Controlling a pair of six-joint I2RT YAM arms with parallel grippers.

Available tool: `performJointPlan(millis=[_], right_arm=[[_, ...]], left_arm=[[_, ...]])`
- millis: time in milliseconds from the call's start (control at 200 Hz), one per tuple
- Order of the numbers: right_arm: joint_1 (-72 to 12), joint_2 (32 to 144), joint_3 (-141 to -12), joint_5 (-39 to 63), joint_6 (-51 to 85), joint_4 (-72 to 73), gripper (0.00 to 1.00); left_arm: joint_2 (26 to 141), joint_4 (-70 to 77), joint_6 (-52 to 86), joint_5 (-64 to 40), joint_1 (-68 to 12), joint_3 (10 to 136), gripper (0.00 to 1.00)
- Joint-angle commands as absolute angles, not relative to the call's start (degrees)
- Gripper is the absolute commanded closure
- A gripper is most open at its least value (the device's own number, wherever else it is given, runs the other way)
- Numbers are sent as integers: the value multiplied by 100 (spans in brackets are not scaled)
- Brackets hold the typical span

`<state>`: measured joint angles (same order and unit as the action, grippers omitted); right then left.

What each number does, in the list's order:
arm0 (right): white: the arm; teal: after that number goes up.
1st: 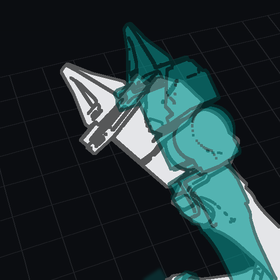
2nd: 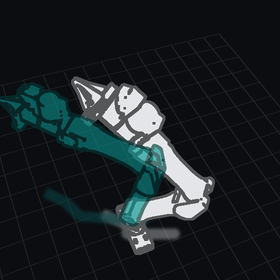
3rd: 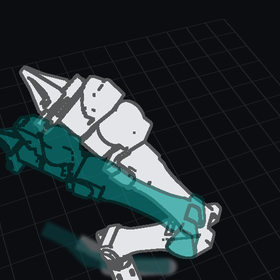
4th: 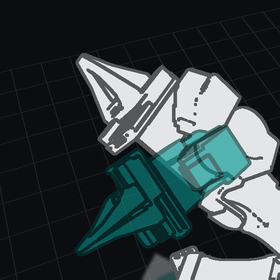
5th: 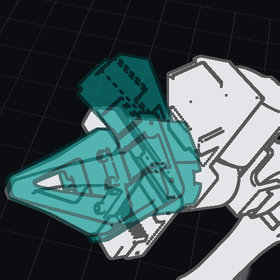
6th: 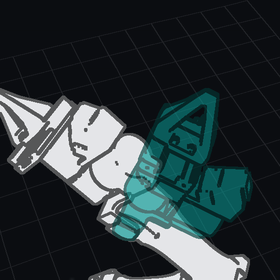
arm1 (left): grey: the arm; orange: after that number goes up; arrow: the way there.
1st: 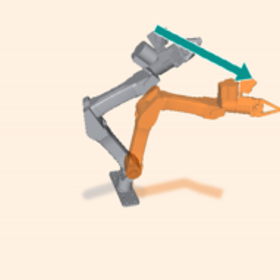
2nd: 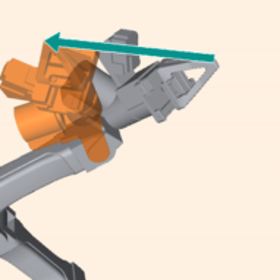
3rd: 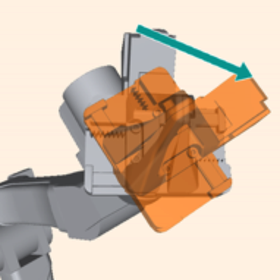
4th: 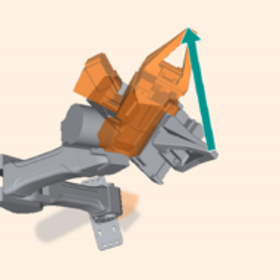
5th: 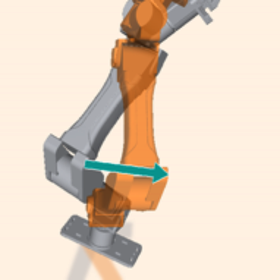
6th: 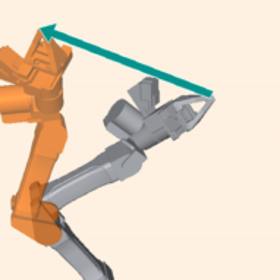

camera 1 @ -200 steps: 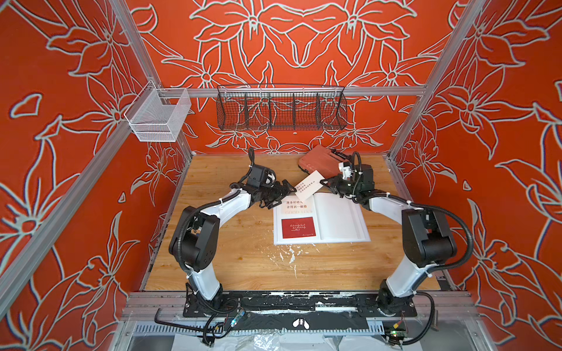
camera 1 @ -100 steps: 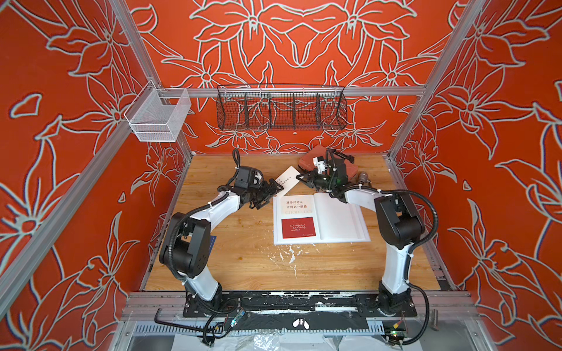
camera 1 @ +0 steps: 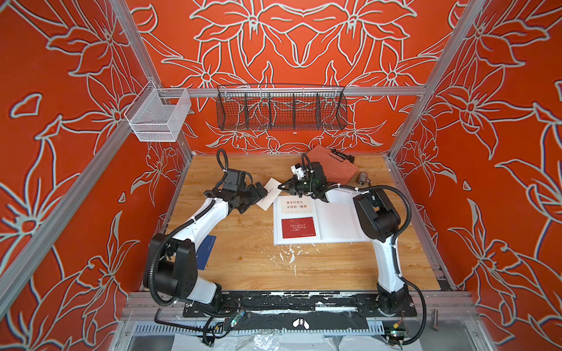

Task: Place the photos into the photo albums
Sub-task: Place the photo at the center of the board.

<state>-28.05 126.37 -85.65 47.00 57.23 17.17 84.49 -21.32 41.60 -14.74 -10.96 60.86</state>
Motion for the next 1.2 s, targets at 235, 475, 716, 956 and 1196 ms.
performJointPlan(millis=[235,475,716,956,1196], right_arm=[[-3167,12972,-8929,4894,5305,800,100],[-3284,12833,-8515,4723,5316,821,100],[-3392,12599,-8112,4410,5148,631,96],[-3437,12153,-8195,3833,4568,-442,52],[-3417,11247,-8347,2802,3634,-1826,31]], left_arm=[[8102,-2642,3940,-1365,-906,5810,3],[8059,-2813,3850,-1491,-885,5733,2],[8021,-2882,3824,-1574,-888,5645,2],[7965,-2837,3797,-1657,-888,5682,2],[8237,-2742,3503,-1934,-1002,6040,2]])
